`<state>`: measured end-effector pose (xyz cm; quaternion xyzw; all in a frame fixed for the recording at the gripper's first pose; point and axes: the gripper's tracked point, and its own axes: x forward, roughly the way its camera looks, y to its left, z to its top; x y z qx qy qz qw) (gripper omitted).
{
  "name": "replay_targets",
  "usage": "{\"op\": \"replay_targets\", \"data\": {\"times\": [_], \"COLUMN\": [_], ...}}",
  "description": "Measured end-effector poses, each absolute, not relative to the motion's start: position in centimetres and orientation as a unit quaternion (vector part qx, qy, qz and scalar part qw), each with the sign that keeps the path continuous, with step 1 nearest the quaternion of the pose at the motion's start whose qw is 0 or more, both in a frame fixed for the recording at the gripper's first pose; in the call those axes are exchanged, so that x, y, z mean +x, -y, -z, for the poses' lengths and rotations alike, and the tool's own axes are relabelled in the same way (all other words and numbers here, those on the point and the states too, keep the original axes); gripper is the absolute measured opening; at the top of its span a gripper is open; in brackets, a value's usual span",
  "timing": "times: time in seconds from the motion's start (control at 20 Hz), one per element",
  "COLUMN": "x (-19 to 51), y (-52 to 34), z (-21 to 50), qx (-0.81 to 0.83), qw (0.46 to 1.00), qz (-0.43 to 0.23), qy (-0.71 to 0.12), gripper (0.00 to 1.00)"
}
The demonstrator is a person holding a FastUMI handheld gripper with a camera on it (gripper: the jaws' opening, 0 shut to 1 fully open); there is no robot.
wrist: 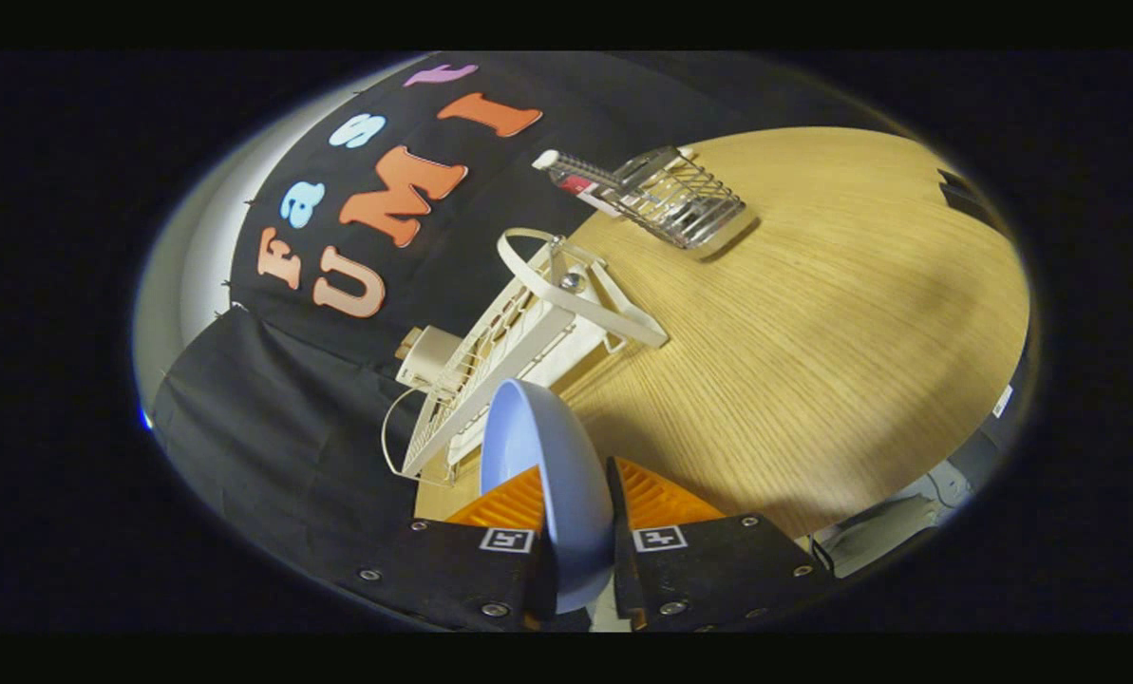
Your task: Take the plate from the dish rack, then take the spoon from the basket and place it into the plate.
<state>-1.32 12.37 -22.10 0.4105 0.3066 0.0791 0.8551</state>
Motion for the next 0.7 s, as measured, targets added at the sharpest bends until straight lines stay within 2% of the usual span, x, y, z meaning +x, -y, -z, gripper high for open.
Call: {"op": "replay_targets", "data": {"times": [0.15,0.3,0.35,0.6,0.65,0.7], "x": [-1.2,-0.4,-0.4,0.5,0.8,1.2], "y": [-12.3,-11.3,-10.8,-7.7,-6.6,-5.5], "z": [22.2,21.8,21.6,19.3,18.8,18.2], "qx": [0.388,0.355,0.343,0.276,0.257,0.236], "qw": [0.865,0.884,0.89,0.925,0.934,0.943], "qz": [-0.076,-0.067,-0.065,-0.044,-0.032,-0.02], "qy": [-0.31,-0.298,-0.294,-0.258,-0.247,-0.234], "gripper": [0.3,0.4,0.5,0.77,0.89,0.94]}}
